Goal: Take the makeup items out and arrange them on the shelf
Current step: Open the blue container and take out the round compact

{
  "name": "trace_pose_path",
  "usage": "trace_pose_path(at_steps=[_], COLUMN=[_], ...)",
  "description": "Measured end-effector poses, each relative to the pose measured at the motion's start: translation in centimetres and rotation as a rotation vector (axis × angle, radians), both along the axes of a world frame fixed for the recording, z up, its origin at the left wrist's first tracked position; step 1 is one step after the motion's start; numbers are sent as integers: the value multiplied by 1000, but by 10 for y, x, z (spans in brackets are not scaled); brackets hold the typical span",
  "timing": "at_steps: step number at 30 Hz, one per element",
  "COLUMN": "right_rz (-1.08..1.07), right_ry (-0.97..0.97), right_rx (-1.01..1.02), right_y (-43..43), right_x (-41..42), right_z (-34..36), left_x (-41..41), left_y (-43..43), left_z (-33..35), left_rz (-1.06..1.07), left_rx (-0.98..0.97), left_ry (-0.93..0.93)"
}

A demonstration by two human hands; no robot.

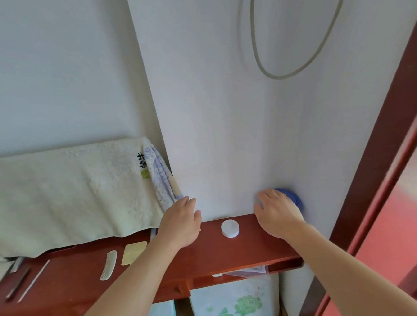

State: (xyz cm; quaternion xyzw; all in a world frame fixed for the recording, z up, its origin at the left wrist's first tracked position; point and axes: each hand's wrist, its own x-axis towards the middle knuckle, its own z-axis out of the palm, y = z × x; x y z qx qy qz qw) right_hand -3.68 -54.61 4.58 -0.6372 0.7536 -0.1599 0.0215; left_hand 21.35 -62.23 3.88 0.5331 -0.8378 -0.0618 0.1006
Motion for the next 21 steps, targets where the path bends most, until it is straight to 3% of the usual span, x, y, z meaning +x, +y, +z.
trace_pose_path(at_steps=[12, 21], right_rz=[198, 386], right_ry=[-13, -33], right_rx=[-15, -2], right_y=[41, 57], right_x=[-26, 17], right_z=[5, 12], left_x=[-15, 28], left_y=[89, 148], left_z=[8, 21], left_rz=[159, 352], left_rx=[-80, -51], left_ry=[-58, -2])
